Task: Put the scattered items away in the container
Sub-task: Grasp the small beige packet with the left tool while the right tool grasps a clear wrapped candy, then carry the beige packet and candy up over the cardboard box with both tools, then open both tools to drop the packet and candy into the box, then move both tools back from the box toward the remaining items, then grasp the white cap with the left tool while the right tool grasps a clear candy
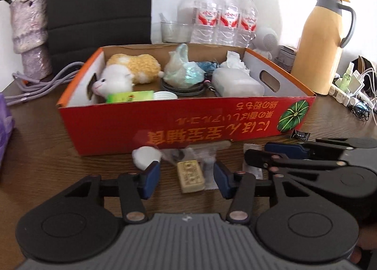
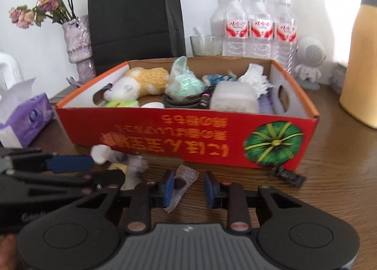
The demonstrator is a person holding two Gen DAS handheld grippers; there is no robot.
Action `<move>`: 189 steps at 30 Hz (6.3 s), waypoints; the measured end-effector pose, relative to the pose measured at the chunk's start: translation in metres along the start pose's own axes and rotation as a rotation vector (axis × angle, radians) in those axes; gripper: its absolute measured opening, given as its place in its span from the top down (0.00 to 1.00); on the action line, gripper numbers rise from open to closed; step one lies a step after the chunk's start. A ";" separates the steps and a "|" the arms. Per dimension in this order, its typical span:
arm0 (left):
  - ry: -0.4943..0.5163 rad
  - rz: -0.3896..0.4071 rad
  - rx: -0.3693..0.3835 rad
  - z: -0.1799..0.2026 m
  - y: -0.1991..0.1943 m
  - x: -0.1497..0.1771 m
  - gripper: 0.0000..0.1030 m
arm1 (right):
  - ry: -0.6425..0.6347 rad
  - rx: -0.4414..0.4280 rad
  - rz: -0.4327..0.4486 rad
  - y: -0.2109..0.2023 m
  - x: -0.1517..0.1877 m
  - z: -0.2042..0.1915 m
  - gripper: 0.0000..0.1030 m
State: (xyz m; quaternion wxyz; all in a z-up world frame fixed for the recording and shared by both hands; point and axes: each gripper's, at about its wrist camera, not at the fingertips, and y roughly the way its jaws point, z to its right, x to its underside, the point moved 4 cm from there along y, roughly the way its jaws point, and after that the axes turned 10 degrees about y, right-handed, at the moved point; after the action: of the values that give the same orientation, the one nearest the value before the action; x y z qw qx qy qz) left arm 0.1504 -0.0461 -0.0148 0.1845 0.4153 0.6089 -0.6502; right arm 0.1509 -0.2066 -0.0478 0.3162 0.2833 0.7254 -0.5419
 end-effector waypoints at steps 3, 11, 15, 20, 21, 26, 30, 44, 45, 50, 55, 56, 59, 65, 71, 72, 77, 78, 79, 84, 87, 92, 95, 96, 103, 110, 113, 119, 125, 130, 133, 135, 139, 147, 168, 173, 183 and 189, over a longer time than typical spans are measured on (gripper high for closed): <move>0.014 -0.010 -0.019 0.003 0.004 0.001 0.71 | 0.002 -0.012 0.011 -0.004 0.001 0.008 0.73; 0.000 -0.015 -0.045 -0.005 0.003 0.007 0.74 | -0.003 -0.024 0.005 -0.005 0.000 0.002 0.71; 0.003 -0.008 -0.046 -0.007 0.001 0.009 0.79 | -0.026 -0.002 0.000 0.001 0.002 0.000 0.71; -0.029 0.025 -0.049 -0.011 -0.014 0.012 0.79 | -0.084 0.017 0.007 0.001 0.005 -0.010 0.85; -0.038 0.037 -0.056 -0.012 -0.021 0.013 0.79 | -0.085 0.017 0.006 0.000 0.006 -0.012 0.86; -0.052 0.128 -0.128 -0.013 -0.066 0.013 0.79 | -0.070 0.008 0.103 -0.033 0.003 -0.024 0.86; -0.061 0.241 -0.195 -0.004 -0.112 0.012 0.79 | -0.061 -0.010 0.238 -0.081 0.000 -0.039 0.86; -0.095 0.483 -0.329 0.046 -0.234 0.106 0.79 | -0.082 -0.062 0.480 -0.221 0.083 -0.044 0.86; -0.086 0.492 -0.337 0.050 -0.241 0.113 0.79 | -0.076 -0.067 0.498 -0.231 0.092 -0.044 0.86; -0.057 0.512 -0.336 0.062 -0.258 0.127 0.79 | -0.088 -0.069 0.585 -0.265 0.117 -0.048 0.86; -0.056 0.530 -0.335 0.060 -0.255 0.115 0.79 | -0.064 -0.063 0.606 -0.267 0.111 -0.045 0.86; -0.051 0.525 -0.326 0.058 -0.251 0.109 0.79 | -0.059 -0.063 0.600 -0.264 0.106 -0.044 0.86; -0.060 0.537 -0.304 0.047 -0.238 0.084 0.79 | -0.054 -0.055 0.569 -0.244 0.081 -0.043 0.86; -0.023 0.627 -0.329 0.012 -0.194 -0.002 0.79 | -0.075 -0.044 0.591 -0.191 -0.002 -0.046 0.85; -0.042 0.599 -0.292 -0.026 -0.125 -0.078 0.79 | -0.046 -0.042 0.583 -0.127 -0.094 -0.040 0.86; -0.044 0.581 -0.278 -0.031 -0.113 -0.087 0.79 | -0.038 -0.050 0.554 -0.116 -0.105 -0.037 0.86; -0.095 0.182 -0.060 -0.068 -0.012 -0.138 0.79 | 0.010 -0.137 0.036 -0.019 -0.160 -0.017 0.86; -0.120 0.085 0.001 -0.075 0.011 -0.144 0.79 | 0.044 -0.171 -0.078 0.003 -0.168 -0.011 0.86; -0.126 -0.001 0.045 -0.080 0.032 -0.148 0.79 | 0.072 -0.187 -0.190 0.025 -0.174 -0.007 0.86; -0.100 -0.226 0.031 -0.098 0.103 -0.153 0.79 | 0.068 -0.120 -0.503 0.096 -0.175 -0.003 0.85; -0.119 -0.314 0.063 -0.103 0.126 -0.144 0.78 | 0.039 -0.049 -0.550 0.119 -0.169 -0.005 0.82; -0.102 -0.322 0.054 -0.107 0.127 -0.141 0.72 | 0.088 -0.061 -0.584 0.133 -0.168 0.000 0.59; -0.119 -0.319 0.056 -0.112 0.116 -0.152 0.64 | 0.106 -0.066 -0.557 0.123 -0.183 0.004 0.58; -0.123 -0.320 0.054 -0.113 0.113 -0.155 0.57 | 0.110 -0.064 -0.542 0.118 -0.189 0.007 0.56; -0.157 -0.301 -0.044 -0.119 0.077 -0.170 0.20 | 0.136 0.050 -0.493 0.089 -0.209 0.045 0.36; -0.157 -0.195 -0.176 -0.119 0.029 -0.165 0.14 | 0.191 0.083 -0.416 0.049 -0.202 0.072 0.29; -0.149 0.105 -0.196 -0.103 -0.014 -0.153 0.00 | 0.198 0.009 -0.256 0.026 -0.190 0.057 0.19; -0.091 0.393 -0.244 -0.073 -0.057 -0.112 0.00 | 0.066 -0.045 0.088 -0.013 -0.147 0.024 0.12; -0.074 0.404 -0.253 -0.069 -0.068 -0.107 0.00 | 0.018 -0.044 0.257 -0.032 -0.133 0.013 0.12; -0.072 0.375 -0.265 -0.067 -0.081 -0.098 0.00 | -0.020 0.001 0.336 -0.051 -0.129 0.004 0.12; -0.038 0.374 -0.265 -0.050 -0.107 -0.078 0.00 | -0.030 0.009 0.363 -0.075 -0.116 -0.003 0.10; -0.043 0.393 -0.247 -0.036 -0.129 -0.053 0.00 | -0.010 0.011 0.372 -0.097 -0.098 -0.003 0.05; -0.078 0.360 -0.224 -0.006 -0.164 0.014 0.00 | 0.024 -0.015 0.356 -0.138 -0.038 0.001 0.02; 0.004 0.296 -0.271 0.038 -0.212 0.106 0.00 | 0.070 -0.030 0.256 -0.191 0.074 -0.009 0.03; 0.067 0.157 -0.214 -0.039 -0.082 0.038 0.08 | -0.141 -0.048 -0.027 0.014 -0.003 -0.065 0.61; 0.133 0.116 -0.124 -0.038 -0.045 0.025 0.25 | -0.127 -0.023 -0.043 0.021 0.000 -0.056 0.84; 0.162 0.028 -0.074 -0.037 0.007 0.011 0.48 | 0.010 -0.041 0.029 -0.028 0.002 -0.011 0.85; 0.146 0.026 -0.042 -0.036 0.008 0.009 0.71 | 0.047 -0.029 0.022 -0.036 0.014 0.000 0.85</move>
State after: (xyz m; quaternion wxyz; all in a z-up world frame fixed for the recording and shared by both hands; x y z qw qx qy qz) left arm 0.1625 -0.0110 -0.0243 0.1566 0.4656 0.6286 -0.6029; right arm 0.1149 -0.2148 -0.0365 0.3092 0.2993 0.7371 -0.5211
